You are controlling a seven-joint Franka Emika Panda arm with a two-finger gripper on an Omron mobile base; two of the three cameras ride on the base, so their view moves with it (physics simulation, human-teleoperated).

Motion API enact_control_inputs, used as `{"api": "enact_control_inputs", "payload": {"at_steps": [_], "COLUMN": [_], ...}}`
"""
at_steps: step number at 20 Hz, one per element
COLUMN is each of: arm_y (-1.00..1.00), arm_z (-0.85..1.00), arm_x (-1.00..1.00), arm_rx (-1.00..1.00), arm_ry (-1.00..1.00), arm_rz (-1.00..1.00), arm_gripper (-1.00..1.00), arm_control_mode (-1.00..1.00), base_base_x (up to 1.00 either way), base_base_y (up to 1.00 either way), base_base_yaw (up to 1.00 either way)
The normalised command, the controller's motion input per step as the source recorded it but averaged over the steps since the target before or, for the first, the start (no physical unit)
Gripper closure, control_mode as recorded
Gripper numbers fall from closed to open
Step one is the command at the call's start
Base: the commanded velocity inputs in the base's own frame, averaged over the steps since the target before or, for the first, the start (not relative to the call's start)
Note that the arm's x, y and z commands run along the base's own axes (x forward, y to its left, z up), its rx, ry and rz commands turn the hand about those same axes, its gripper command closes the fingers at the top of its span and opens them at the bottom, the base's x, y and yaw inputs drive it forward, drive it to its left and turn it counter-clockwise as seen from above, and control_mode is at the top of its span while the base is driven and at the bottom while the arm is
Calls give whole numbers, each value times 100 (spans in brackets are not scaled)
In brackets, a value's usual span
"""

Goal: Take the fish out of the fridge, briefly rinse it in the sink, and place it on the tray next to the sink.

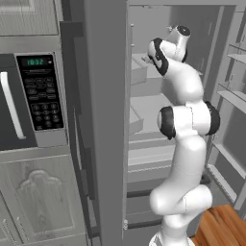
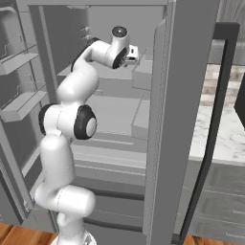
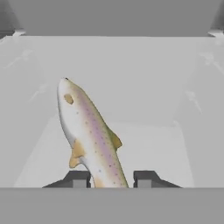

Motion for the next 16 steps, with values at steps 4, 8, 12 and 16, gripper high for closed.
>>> {"api": "enact_control_inputs", "payload": {"at_steps": [4,8,12,16], "arm_y": [4,16,32,42], "arm_z": [0,0,3,36], "arm_x": [-100,-100,-100,-100], "arm_rx": [5,1,0,0], "arm_ry": [-13,-22,-26,-20], "arm_rz": [0,0,0,-1], "arm_gripper": [100,100,100,100], "arm_control_mode": [-100,-100,-100,-100], "base_base_x": [0,0,0,0], "base_base_y": [0,0,0,0], "base_base_yaw": [0,0,0,0]}}
